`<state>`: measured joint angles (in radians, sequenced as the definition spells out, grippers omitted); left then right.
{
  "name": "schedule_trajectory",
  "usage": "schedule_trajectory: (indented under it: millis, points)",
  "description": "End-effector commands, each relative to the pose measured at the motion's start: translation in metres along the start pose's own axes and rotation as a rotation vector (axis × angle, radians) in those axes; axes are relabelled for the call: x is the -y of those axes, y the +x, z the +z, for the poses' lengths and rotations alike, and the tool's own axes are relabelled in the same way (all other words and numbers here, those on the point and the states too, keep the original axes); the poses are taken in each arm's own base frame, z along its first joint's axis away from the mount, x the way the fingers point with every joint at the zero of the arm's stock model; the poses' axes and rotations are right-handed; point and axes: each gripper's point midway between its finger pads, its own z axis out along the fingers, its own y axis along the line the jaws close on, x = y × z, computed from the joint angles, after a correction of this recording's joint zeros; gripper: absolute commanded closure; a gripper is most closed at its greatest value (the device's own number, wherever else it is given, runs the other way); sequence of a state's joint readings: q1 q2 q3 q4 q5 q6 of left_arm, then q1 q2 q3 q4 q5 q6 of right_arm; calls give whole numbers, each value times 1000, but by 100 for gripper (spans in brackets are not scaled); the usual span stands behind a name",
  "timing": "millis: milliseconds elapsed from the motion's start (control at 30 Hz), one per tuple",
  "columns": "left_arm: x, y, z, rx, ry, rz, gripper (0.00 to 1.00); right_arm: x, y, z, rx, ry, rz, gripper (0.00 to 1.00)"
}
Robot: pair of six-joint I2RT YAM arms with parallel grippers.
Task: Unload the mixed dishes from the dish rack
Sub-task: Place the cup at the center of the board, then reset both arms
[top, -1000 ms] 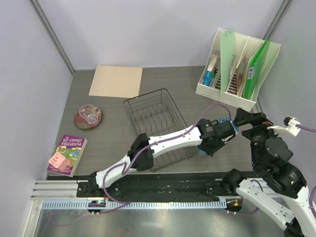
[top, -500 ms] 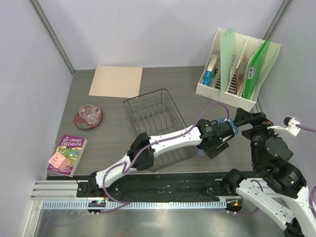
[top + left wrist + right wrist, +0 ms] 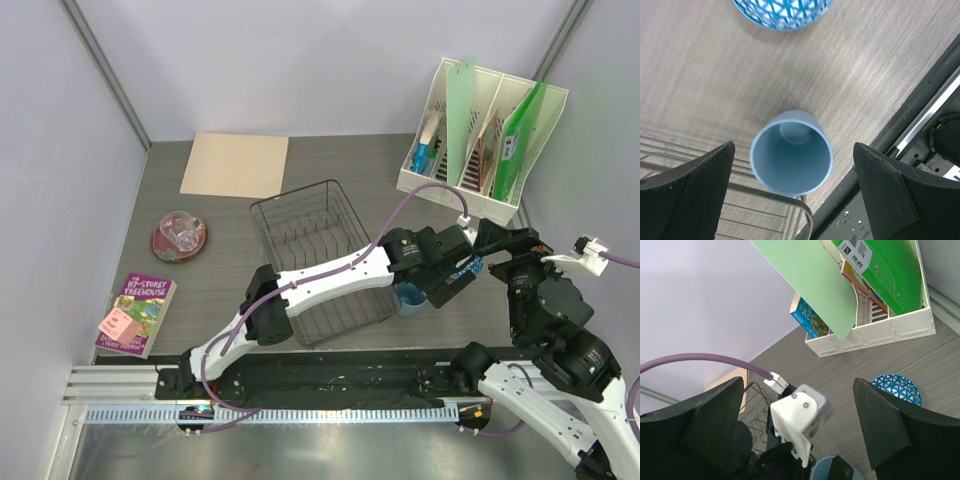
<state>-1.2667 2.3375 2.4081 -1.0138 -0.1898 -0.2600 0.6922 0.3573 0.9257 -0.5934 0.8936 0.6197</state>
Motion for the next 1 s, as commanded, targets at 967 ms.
schedule_trajectory:
  millis: [967]
  points:
    - [-292,118,-217,153,-874,-651,0,-43,79,32,-217,-99,-220,1]
